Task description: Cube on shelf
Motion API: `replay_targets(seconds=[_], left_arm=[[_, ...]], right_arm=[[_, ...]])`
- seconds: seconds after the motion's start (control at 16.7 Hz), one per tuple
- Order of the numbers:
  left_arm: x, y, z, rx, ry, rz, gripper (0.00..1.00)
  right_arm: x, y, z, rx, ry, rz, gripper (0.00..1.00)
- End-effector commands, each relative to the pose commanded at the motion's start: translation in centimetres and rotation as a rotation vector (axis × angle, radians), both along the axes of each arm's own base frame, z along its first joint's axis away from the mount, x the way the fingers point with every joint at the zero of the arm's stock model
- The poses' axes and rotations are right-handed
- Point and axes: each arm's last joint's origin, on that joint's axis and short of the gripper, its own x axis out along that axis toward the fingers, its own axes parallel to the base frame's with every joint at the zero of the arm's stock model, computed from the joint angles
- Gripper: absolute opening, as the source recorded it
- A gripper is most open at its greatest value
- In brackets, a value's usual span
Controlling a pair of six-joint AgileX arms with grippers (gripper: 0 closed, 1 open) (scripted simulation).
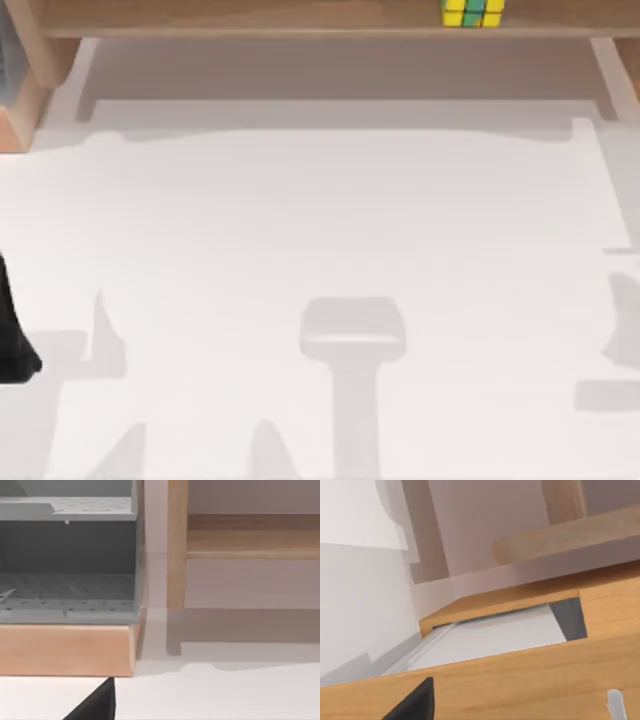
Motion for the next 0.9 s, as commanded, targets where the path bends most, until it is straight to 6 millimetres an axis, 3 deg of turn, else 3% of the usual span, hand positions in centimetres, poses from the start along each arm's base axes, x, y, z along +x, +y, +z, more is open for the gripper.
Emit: replay_targets(seconds=[0.18,0.36,0.78,0.9], left_arm=[[0.0,0.0,0.0,0.000,0.000,0.000,1.00],[0.0,0.0,0.0,0.000,0.000,0.000,1.00],[0.0,0.0,0.0,0.000,0.000,0.000,1.00],[0.0,0.0,0.0,0.000,0.000,0.000,1.00]], right_arm=[[-0.5,-3.6,0.3,-0.156,-0.070,-0.173,1.00],[-0.8,-5.8,0.3,-0.229,-0.088,-0.284,1.00],[-0.8,-6.0,0.3,-0.234,-0.089,-0.295,1.00],[0.1,-6.1,0.3,-0.235,-0.088,-0.298,1.00]])
